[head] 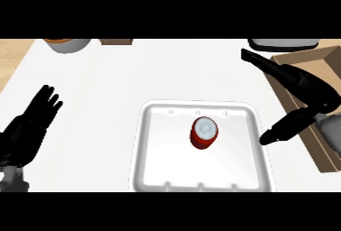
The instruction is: Pick the can from the tray and place it in the cardboard box
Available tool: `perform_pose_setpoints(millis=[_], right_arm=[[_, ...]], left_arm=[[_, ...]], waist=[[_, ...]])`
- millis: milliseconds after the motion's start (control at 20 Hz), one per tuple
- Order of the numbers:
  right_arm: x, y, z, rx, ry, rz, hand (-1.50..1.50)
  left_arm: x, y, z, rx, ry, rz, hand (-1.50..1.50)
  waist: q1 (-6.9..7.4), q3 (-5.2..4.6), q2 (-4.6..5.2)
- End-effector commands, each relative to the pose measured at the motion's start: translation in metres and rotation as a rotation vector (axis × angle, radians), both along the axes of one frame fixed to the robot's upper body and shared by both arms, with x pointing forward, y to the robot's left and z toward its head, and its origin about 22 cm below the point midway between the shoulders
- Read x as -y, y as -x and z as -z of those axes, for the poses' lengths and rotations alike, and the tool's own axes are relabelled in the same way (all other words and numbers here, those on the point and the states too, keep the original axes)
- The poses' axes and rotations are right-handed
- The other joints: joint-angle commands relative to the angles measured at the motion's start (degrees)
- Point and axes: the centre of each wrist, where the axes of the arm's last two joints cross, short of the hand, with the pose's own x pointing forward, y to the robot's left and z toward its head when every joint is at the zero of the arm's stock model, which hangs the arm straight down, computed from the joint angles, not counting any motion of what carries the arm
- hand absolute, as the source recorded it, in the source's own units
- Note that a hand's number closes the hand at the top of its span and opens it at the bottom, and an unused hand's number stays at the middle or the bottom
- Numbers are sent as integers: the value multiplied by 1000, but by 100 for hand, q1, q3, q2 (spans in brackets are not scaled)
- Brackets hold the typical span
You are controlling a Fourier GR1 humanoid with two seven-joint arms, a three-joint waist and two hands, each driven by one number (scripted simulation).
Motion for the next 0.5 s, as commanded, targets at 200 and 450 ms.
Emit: perform_pose_setpoints(millis=[200,450], right_arm=[[-36,21,-45,147,587,26,-150],[-80,36,-42,86,779,31,-150]], left_arm=[[-5,6,-1,-15,-1,-1,0],[0,7,-8,-5,9,6,0]], waist=[[-6,-10,-39],[15,-2,-9]])
